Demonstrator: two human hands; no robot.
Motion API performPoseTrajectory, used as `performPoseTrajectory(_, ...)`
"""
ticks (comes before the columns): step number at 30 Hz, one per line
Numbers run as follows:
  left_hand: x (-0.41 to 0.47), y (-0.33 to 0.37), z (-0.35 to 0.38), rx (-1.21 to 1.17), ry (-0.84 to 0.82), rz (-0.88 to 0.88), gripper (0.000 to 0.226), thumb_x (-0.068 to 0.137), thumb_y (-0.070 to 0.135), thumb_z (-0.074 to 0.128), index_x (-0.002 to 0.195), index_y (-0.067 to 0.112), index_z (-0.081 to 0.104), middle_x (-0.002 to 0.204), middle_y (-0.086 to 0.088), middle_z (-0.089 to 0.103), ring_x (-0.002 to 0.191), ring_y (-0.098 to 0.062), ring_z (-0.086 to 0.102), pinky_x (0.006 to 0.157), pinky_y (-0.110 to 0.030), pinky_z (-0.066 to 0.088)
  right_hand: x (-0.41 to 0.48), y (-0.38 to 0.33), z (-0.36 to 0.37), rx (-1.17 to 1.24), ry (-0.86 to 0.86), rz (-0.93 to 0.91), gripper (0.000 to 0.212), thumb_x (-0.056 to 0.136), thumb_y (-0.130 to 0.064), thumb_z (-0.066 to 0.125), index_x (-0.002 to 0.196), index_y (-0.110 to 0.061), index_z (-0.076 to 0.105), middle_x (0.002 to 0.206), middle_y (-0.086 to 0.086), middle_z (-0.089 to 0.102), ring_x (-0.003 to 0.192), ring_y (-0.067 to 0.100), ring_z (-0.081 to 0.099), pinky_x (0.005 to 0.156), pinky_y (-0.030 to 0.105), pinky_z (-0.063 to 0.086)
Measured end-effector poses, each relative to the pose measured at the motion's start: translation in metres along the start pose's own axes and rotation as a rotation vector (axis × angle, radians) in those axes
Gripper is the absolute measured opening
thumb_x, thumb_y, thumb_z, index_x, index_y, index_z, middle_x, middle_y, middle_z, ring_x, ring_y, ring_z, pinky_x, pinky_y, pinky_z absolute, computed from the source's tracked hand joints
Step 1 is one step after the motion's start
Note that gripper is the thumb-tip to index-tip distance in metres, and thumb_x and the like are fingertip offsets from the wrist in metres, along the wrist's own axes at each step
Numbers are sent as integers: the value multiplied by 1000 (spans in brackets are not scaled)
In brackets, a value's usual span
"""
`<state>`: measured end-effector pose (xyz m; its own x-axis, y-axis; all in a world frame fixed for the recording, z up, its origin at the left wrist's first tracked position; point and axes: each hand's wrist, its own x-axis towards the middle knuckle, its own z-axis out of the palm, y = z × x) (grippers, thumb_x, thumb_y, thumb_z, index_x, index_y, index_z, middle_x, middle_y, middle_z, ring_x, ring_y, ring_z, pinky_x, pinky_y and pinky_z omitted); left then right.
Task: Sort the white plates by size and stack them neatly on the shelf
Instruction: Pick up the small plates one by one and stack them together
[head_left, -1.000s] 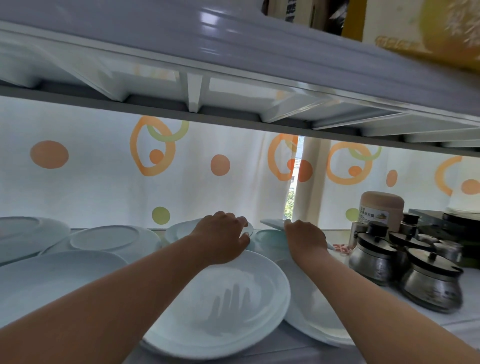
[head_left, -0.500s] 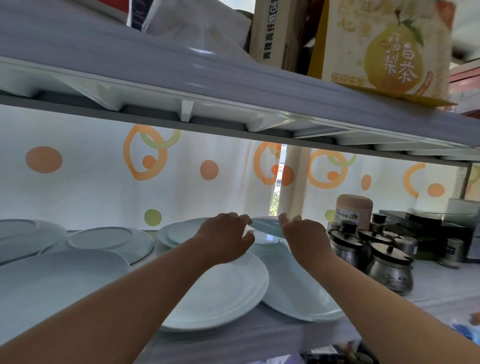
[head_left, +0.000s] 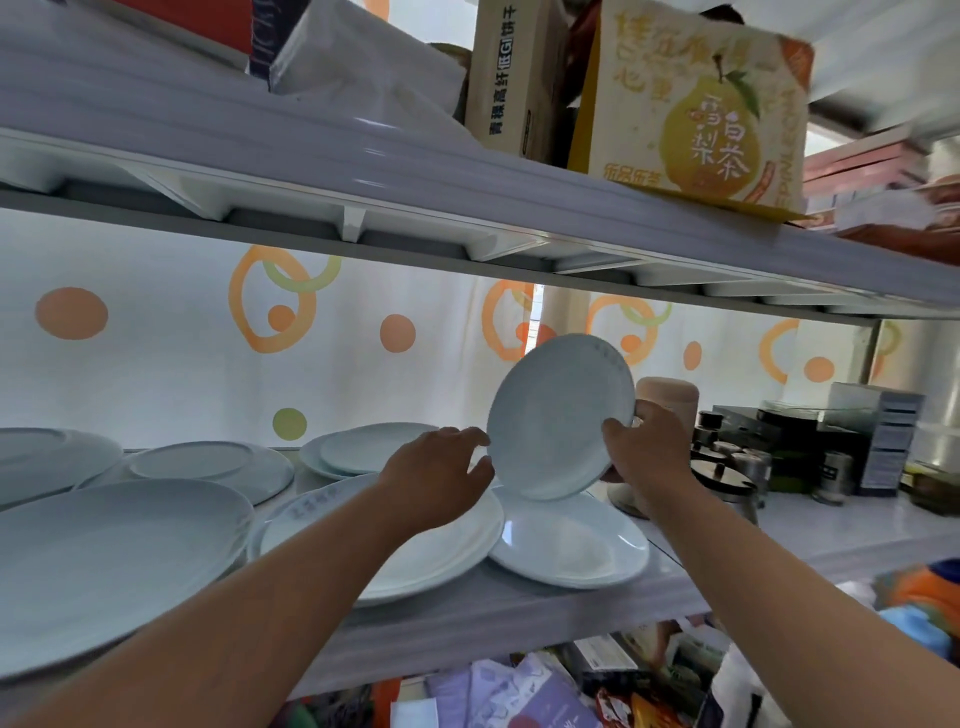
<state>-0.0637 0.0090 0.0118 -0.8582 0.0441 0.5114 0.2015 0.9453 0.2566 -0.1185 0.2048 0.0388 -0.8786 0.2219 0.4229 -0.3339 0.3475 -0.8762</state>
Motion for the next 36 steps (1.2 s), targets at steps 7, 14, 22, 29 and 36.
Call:
performPoseTrajectory(7,-8,13,2,-17,-32,5,41,95,39,40,132,24,50,132,-3,58,120,-22,54,100,-36,43,-23,21,-19,282,-49,298,9,87,0,53,79,-2,57,98,25,62,64,32,65,49,38,59)
performPoseTrajectory(14,-19,25,9,-27,-82,-8,40,95,37,41,132,24,50,135,-2,56,122,-21,52,101,-33,41,-46,52,-28,335,-82,397,16,86,1,56,100,7,55,106,27,59,84,41,65,46,33,58)
performPoseTrajectory(22,-21,33,14,0,-109,-28,41,95,40,40,132,26,49,134,-3,56,119,-23,54,101,-36,43,-58,68,-35,176,-41,359,33,75,-16,66,98,5,57,97,24,64,79,39,68,64,44,60)
performPoseTrajectory(29,-20,29,15,2,-119,-34,41,94,39,41,132,25,50,135,-3,56,121,-22,53,102,-37,42,-56,71,-39,-264,-64,98,43,82,-24,60,119,-6,52,90,18,68,58,23,63,41,25,48)
performPoseTrajectory(36,-21,22,15,8,-118,-45,41,94,38,41,131,24,50,133,-5,56,122,-23,52,102,-37,42,-57,59,-37,-656,-121,-123,29,82,-25,53,59,-10,48,54,4,47,49,19,44,49,26,35)
